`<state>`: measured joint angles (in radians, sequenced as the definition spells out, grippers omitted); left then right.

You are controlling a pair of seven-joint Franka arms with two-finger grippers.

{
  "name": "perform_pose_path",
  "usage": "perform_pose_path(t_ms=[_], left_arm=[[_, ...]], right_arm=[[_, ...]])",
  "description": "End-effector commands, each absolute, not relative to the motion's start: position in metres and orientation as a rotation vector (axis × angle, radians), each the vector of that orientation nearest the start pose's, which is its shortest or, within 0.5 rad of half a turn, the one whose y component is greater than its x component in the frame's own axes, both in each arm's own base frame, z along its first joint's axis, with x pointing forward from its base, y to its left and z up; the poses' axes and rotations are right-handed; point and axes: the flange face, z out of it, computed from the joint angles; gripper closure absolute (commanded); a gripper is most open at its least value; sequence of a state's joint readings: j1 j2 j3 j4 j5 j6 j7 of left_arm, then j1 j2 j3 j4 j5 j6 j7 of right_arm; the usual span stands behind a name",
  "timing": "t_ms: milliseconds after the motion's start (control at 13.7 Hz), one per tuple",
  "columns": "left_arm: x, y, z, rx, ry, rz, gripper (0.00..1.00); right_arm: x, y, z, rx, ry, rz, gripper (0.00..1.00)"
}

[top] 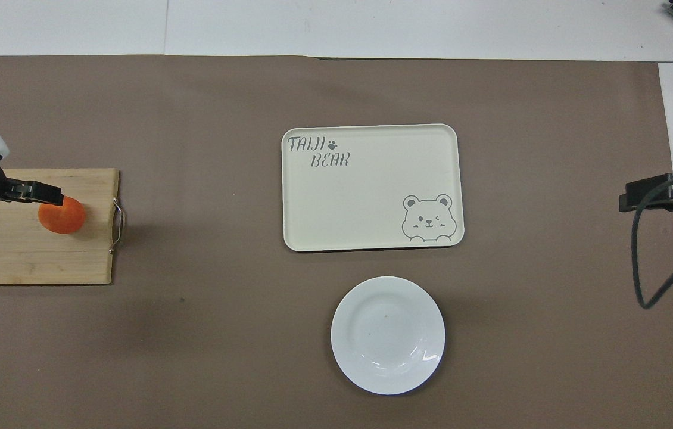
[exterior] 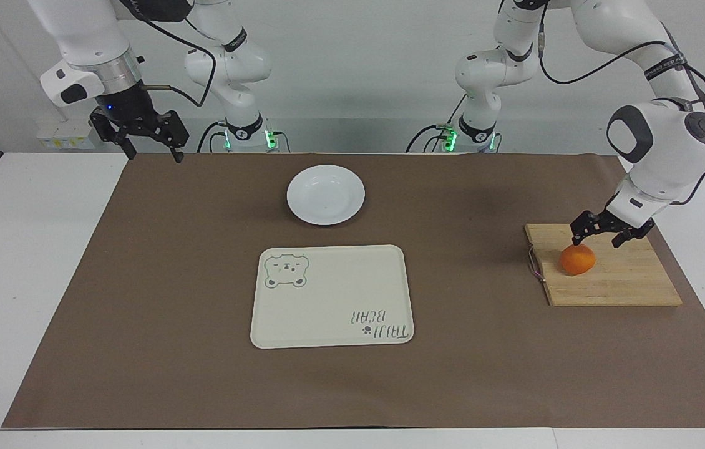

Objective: Place orange and plate with both arms
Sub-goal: 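Lower the left gripper around the orange on the wooden board, then close the left gripper on the orange and lift it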

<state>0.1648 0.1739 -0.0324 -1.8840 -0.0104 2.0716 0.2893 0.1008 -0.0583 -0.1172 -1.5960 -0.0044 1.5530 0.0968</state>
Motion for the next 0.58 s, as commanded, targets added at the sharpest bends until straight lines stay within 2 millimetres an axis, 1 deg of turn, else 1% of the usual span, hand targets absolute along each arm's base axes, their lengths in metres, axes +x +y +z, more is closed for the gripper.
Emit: perform_pose_path(t_ms=[0, 146, 219, 365, 512], left_arm=[[0.600, 0.080, 0.401, -3.137, 0.296, -0.063, 0.00], [0.604, 0.078, 0.381, -3.135, 0.360, -0.041, 0.00], [0.604, 0.079, 0.371, -3.139, 0.366, -0.023, 0.00], [0.604, 0.075, 0.362, -3.135, 0.382, -0.032, 0.00], [0.598, 0.074, 0.352, -3.139, 0.387, -0.004, 0.00]], right_arm=[[0.535, -0.014, 0.646, -3.143, 0.179, -0.026, 0.00], [0.535, -0.014, 0.644, -3.143, 0.179, -0.022, 0.00], [0.533, -0.013, 0.644, -3.144, 0.177, -0.002, 0.00], [0.532, -0.014, 0.642, -3.144, 0.179, 0.024, 0.00], [0.532, -0.012, 0.643, -3.145, 0.170, 0.019, 0.00]])
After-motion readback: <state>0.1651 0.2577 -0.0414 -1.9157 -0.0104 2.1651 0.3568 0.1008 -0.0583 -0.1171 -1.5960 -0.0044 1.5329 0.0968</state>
